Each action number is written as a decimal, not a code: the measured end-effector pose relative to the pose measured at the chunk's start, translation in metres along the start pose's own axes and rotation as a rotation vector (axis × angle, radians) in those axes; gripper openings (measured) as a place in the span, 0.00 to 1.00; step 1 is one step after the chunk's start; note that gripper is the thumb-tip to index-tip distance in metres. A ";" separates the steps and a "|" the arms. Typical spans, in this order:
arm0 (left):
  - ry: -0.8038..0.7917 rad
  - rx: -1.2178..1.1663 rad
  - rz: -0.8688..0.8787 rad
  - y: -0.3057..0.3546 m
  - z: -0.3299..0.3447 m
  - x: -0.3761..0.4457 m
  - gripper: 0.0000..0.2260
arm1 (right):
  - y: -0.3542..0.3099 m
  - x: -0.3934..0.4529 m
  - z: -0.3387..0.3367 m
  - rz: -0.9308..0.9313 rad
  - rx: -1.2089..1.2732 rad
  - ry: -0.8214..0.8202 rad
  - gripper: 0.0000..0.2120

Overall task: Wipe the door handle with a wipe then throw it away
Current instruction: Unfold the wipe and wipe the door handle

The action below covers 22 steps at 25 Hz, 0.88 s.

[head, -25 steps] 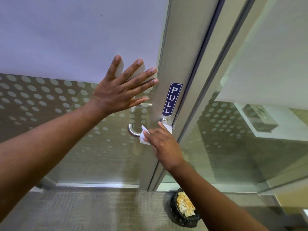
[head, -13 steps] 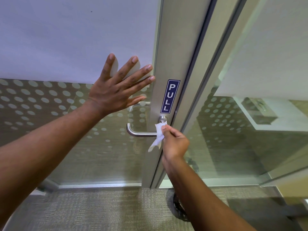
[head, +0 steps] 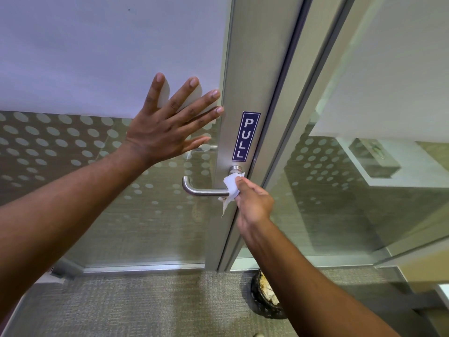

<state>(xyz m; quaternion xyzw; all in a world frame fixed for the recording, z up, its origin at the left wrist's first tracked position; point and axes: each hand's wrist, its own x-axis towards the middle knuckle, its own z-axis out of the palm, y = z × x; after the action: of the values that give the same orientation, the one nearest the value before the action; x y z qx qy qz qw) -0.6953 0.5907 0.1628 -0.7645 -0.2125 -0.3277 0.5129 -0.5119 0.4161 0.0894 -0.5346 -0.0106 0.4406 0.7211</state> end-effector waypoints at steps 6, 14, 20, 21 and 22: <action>-0.040 0.013 0.004 0.000 -0.002 0.001 0.36 | 0.007 -0.014 -0.013 0.110 0.067 -0.023 0.12; -0.053 0.003 0.000 0.001 -0.005 0.003 0.36 | 0.006 -0.012 -0.009 0.201 0.203 -0.066 0.17; -0.049 0.008 0.005 0.001 -0.004 0.004 0.35 | 0.004 -0.001 -0.002 0.171 0.175 -0.049 0.17; -0.044 0.008 0.006 0.001 -0.004 0.003 0.36 | 0.004 -0.001 -0.002 0.185 0.178 -0.046 0.17; -0.035 0.010 0.005 0.002 -0.003 0.002 0.36 | 0.004 -0.004 -0.003 0.210 0.183 -0.048 0.17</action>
<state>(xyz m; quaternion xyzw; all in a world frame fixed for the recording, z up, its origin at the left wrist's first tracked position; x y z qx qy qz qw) -0.6935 0.5874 0.1640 -0.7681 -0.2213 -0.3120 0.5135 -0.5155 0.4111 0.0868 -0.4541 0.0684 0.5253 0.7163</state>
